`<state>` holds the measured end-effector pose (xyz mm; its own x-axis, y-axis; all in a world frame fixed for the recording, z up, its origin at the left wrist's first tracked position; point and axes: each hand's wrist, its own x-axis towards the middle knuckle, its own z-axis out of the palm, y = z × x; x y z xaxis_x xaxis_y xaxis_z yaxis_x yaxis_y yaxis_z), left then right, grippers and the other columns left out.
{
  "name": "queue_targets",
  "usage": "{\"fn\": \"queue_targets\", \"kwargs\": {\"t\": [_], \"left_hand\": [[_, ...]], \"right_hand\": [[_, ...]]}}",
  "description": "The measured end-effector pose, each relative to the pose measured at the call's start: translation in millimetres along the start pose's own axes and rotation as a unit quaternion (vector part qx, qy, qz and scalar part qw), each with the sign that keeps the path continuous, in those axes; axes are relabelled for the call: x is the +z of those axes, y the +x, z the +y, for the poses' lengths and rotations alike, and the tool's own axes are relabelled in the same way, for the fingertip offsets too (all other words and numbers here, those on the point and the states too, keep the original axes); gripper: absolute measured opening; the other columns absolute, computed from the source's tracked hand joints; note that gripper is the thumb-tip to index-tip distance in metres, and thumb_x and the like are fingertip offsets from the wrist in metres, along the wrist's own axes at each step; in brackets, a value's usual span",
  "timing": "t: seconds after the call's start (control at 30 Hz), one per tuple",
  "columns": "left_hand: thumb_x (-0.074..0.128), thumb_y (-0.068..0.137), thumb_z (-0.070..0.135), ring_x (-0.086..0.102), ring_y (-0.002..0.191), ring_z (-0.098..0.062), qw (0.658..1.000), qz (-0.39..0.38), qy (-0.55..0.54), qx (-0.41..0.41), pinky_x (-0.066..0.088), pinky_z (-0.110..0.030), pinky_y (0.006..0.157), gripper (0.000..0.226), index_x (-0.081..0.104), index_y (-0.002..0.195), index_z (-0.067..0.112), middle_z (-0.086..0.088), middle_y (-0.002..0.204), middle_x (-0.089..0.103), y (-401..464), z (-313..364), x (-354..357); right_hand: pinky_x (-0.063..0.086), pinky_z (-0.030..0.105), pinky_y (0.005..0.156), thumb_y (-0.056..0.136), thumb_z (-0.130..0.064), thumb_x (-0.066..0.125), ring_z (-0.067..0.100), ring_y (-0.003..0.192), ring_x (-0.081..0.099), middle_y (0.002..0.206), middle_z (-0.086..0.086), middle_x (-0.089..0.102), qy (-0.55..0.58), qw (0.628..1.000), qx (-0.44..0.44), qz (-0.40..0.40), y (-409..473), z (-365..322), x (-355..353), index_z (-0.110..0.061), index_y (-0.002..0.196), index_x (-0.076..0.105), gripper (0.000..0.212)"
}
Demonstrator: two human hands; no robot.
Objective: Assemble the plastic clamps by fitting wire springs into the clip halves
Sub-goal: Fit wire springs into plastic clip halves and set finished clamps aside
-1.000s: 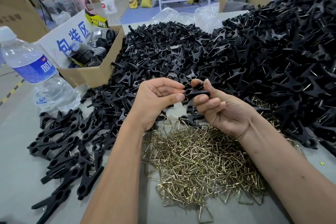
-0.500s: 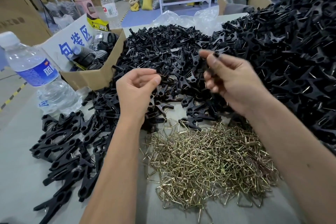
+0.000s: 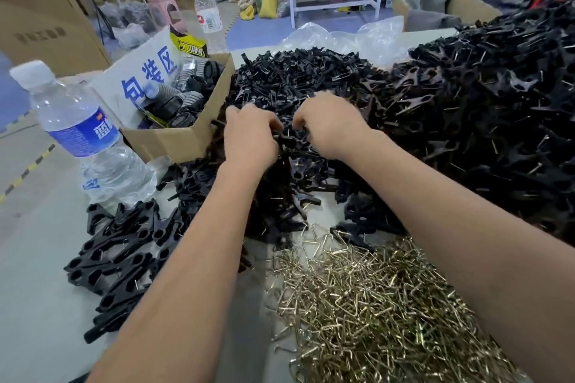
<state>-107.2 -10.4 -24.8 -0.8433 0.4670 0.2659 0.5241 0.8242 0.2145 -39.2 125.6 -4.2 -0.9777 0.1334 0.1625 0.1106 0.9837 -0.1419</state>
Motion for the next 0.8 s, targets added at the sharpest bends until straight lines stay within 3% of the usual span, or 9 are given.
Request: {"fn": "queue_targets", "kwargs": {"t": [0.1,0.2,0.27,0.4,0.53,0.6,0.67,0.73,0.8], "left_hand": [[0.070,0.088,0.013,0.053,0.119,-0.036,0.998,-0.050,0.017,0.047,0.046,-0.042,0.100,0.028,0.077,0.107,0.033,-0.007,0.115,0.066,11,-1,5],[0.065,0.085,0.009,0.058,0.112,-0.035,0.997,-0.073,-0.026,0.030,0.049,-0.043,0.099,0.024,0.078,0.096,0.026,-0.008,0.106,0.072,15,1,7],[0.066,0.081,0.008,0.059,0.109,-0.032,0.996,-0.060,-0.061,0.014,0.051,-0.040,0.095,0.022,0.077,0.090,0.025,-0.006,0.102,0.071,15,3,9],[0.070,0.077,0.009,0.051,0.112,-0.032,0.996,-0.002,-0.091,-0.002,0.046,-0.034,0.089,0.021,0.076,0.089,0.025,-0.007,0.106,0.062,7,6,16],[0.070,0.082,0.020,0.046,0.115,-0.034,0.996,-0.051,-0.047,0.050,0.039,-0.033,0.098,0.020,0.077,0.093,0.035,-0.008,0.109,0.056,3,15,20],[0.067,0.086,0.025,0.051,0.117,-0.033,0.990,-0.110,-0.032,0.077,0.039,-0.038,0.107,0.020,0.076,0.095,0.040,-0.008,0.109,0.061,2,20,21],[0.069,0.084,0.025,0.057,0.113,-0.031,0.986,-0.148,-0.054,0.060,0.043,-0.038,0.108,0.018,0.073,0.084,0.042,-0.004,0.101,0.068,2,23,16],[0.075,0.081,0.027,0.064,0.105,-0.025,0.980,-0.177,-0.085,0.034,0.053,-0.037,0.097,0.012,0.072,0.077,0.038,0.005,0.089,0.071,3,25,11],[0.081,0.079,0.028,0.068,0.092,-0.019,0.977,-0.189,-0.091,0.027,0.057,-0.031,0.084,0.011,0.073,0.074,0.033,0.009,0.080,0.070,2,32,8]], "right_hand": [[0.057,0.043,0.089,0.089,-0.003,0.065,0.034,0.107,0.064,0.114,0.011,0.067,-0.028,0.997,-0.016,-0.074,17,-2,8,-0.018,0.111,0.070,0.027],[0.058,0.042,0.084,0.087,-0.001,0.069,0.032,0.098,0.066,0.102,0.006,0.068,-0.010,0.996,-0.017,-0.084,24,8,10,-0.024,0.090,0.066,0.024],[0.058,0.042,0.086,0.087,-0.003,0.074,0.030,0.098,0.067,0.101,0.006,0.070,0.001,0.997,-0.012,-0.077,26,16,12,-0.024,0.093,0.070,0.022],[0.055,0.040,0.094,0.094,-0.014,0.073,0.031,0.104,0.068,0.108,0.014,0.072,0.041,0.999,0.013,-0.026,25,30,12,-0.017,0.111,0.077,0.018],[0.053,0.034,0.078,0.103,-0.015,0.059,0.027,0.083,0.066,0.083,0.008,0.071,0.060,0.992,0.074,0.086,16,40,9,-0.004,0.092,0.077,0.024],[0.051,0.032,0.071,0.105,-0.015,0.056,0.024,0.068,0.062,0.069,0.000,0.063,0.145,0.976,0.109,0.123,8,43,6,-0.003,0.085,0.074,0.029],[0.049,0.025,0.071,0.104,-0.014,0.058,0.018,0.071,0.067,0.073,-0.004,0.066,0.240,0.953,0.115,0.148,-3,43,3,-0.005,0.097,0.078,0.023],[0.046,0.018,0.064,0.103,-0.011,0.057,0.006,0.064,0.063,0.074,-0.008,0.068,0.323,0.926,0.119,0.155,-15,41,3,-0.010,0.107,0.078,0.022],[0.045,0.020,0.055,0.103,-0.006,0.055,0.006,0.057,0.056,0.072,-0.006,0.067,0.460,0.866,0.141,0.139,-27,39,4,-0.011,0.104,0.078,0.023]]}}
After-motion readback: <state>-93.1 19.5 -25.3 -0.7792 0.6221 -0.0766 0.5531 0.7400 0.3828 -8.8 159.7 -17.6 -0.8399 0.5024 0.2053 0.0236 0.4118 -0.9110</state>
